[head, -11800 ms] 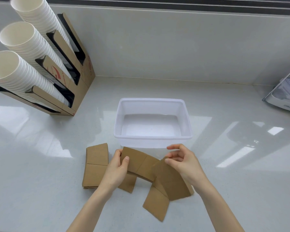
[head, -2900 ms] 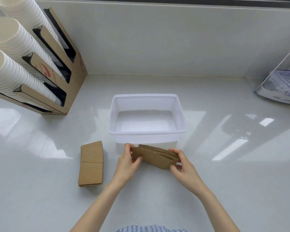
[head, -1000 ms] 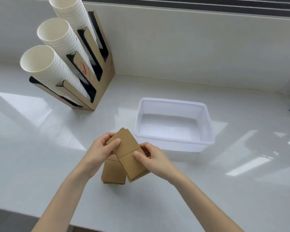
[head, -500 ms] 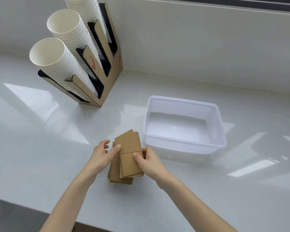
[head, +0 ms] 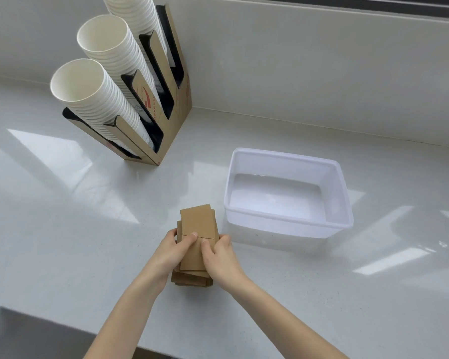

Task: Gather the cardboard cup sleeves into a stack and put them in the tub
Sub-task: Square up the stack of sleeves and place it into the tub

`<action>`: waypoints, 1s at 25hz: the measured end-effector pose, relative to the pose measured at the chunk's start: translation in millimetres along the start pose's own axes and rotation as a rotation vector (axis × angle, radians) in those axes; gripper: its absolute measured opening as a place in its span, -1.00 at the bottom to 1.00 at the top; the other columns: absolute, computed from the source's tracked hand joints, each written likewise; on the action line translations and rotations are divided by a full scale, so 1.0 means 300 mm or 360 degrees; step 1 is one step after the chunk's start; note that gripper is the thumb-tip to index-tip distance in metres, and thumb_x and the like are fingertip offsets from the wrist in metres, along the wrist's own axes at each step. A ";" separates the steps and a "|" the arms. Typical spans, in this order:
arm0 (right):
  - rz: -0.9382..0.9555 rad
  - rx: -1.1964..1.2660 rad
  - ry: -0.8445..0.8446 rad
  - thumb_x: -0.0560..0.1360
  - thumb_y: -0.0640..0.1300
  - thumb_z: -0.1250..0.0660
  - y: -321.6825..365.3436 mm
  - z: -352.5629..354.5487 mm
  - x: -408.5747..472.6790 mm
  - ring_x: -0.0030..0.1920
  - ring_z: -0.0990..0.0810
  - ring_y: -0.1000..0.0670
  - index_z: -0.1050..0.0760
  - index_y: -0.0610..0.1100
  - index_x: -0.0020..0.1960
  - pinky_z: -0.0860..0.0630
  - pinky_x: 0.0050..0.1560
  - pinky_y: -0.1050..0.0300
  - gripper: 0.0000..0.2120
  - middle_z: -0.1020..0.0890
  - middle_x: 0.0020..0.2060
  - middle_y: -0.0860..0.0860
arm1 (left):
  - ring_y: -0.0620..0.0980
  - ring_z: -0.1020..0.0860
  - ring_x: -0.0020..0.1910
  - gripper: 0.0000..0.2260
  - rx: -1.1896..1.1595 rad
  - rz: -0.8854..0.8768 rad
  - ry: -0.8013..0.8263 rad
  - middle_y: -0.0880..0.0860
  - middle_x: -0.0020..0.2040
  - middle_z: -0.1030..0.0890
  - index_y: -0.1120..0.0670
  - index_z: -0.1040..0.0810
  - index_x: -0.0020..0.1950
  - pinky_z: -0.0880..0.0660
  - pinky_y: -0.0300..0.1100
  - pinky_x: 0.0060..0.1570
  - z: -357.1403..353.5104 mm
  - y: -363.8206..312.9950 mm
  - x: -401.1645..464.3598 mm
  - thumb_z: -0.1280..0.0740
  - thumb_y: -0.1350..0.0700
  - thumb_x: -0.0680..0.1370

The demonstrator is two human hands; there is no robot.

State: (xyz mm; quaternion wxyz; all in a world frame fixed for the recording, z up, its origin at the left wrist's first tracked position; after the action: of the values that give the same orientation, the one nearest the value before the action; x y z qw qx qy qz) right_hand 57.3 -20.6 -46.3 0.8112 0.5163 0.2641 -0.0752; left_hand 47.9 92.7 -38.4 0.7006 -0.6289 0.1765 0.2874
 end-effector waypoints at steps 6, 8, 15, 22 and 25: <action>0.0029 0.0146 0.0044 0.50 0.02 -0.14 -0.026 0.022 -0.008 0.27 -0.41 -0.09 -0.16 -0.19 0.31 -0.44 0.27 -0.07 -0.53 -0.37 0.29 -0.12 | -0.01 -0.57 -0.07 -0.60 -0.0106 -0.0006 0.0053 0.12 0.11 -0.57 0.16 -0.36 0.28 -0.47 -0.19 -0.23 -0.018 0.017 -0.023 -0.31 0.07 0.48; 0.0048 0.0206 0.0065 0.50 0.03 -0.18 -0.027 0.043 -0.021 0.23 -0.44 -0.06 -0.17 -0.16 0.32 -0.48 0.23 -0.01 -0.53 -0.37 0.28 -0.10 | 0.00 -0.57 -0.03 -0.59 -0.0168 -0.0016 0.0086 0.11 0.09 -0.58 0.15 -0.36 0.27 -0.47 -0.19 -0.20 -0.024 0.024 -0.031 -0.33 0.08 0.47; 0.0093 0.0326 0.0228 0.44 0.05 -0.32 -0.073 0.106 -0.063 0.15 -0.51 0.03 -0.26 -0.08 0.34 -0.52 -0.09 0.32 -0.47 -0.44 0.24 -0.05 | 0.02 -0.64 -0.02 -0.40 -0.0198 -0.0116 0.0309 0.04 0.06 -0.65 0.03 -0.44 0.22 -0.57 -0.07 -0.07 -0.054 0.044 -0.069 -0.45 -0.07 0.21; 0.0364 0.0302 0.0215 0.49 -0.09 -0.28 -0.072 0.197 -0.141 0.18 -0.46 0.08 -0.29 0.18 0.21 -0.53 -0.05 0.41 -0.64 -0.37 0.21 0.00 | -0.12 -0.62 -0.02 -0.41 -0.0033 -0.0427 0.0395 -0.03 0.12 -0.60 -0.13 -0.31 0.31 -0.55 -0.39 -0.29 -0.146 0.016 -0.128 -0.37 -0.05 0.30; 0.0503 0.0294 0.0108 0.46 -0.16 -0.33 -0.065 0.273 -0.164 0.24 -0.45 0.11 -0.30 0.16 0.26 -0.43 0.25 0.23 -0.55 -0.42 0.22 0.05 | -0.21 -0.61 -0.04 -0.37 0.0003 -0.0573 0.0469 -0.03 0.12 -0.59 -0.15 -0.26 0.35 -0.52 -0.44 -0.28 -0.192 -0.022 -0.140 -0.38 0.00 0.31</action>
State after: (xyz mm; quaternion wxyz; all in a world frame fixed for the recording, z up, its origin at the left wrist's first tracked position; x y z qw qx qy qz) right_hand 36.6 -108.6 -10.1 0.7528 0.6258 0.1989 0.0467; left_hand 26.1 28.1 -16.2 0.7078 -0.6847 0.1621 0.0628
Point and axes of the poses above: each hand's wrist, its own x-axis towards the middle knuckle, its own z-axis out of the back of the hand, y = z × x, the point moved 7 cm from there along x, towards the middle knuckle
